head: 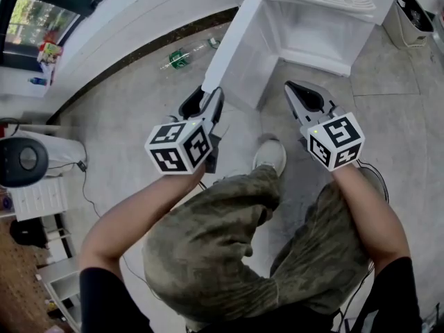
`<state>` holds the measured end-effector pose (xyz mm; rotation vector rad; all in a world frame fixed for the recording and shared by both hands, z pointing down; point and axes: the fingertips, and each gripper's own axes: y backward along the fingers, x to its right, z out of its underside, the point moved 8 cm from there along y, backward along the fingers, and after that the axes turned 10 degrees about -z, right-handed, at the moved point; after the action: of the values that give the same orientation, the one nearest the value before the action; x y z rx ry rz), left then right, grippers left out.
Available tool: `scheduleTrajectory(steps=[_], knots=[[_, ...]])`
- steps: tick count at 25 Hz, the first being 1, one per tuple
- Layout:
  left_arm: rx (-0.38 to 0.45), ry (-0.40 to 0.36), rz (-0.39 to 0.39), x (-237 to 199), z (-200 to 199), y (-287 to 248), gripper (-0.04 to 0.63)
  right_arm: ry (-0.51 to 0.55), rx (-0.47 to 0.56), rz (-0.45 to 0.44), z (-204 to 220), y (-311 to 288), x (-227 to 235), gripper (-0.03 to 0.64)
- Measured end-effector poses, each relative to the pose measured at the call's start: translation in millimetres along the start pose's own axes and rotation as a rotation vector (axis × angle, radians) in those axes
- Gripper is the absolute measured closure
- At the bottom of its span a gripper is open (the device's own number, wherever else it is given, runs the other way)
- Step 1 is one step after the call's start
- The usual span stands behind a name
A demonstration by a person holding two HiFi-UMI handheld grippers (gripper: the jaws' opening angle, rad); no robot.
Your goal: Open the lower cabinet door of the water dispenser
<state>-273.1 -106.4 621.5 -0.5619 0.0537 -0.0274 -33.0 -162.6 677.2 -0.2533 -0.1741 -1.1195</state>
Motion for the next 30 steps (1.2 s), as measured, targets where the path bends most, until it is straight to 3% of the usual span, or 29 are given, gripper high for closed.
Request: scheduleTrajectory(steps=[12, 20, 30], knots=[[0.089, 0.075, -0.115, -29.8, -5.3, -16.1, 0.426, -0.048, -0.013, -0.003, 4.5, -14.2, 6.2, 0.615], [0.093, 0.032, -0.142, -48.9, -11.5, -26.8, 0.425, -0.053, -0.074, -0.037, 22.0, -26.2, 7.9, 0.615], [0.117, 0.075, -0.215, -80.1, -19.2, -49.0, 0.431, -0.088, -0.088, -0.028, 28.1, -41.7, 20.6, 0.615]])
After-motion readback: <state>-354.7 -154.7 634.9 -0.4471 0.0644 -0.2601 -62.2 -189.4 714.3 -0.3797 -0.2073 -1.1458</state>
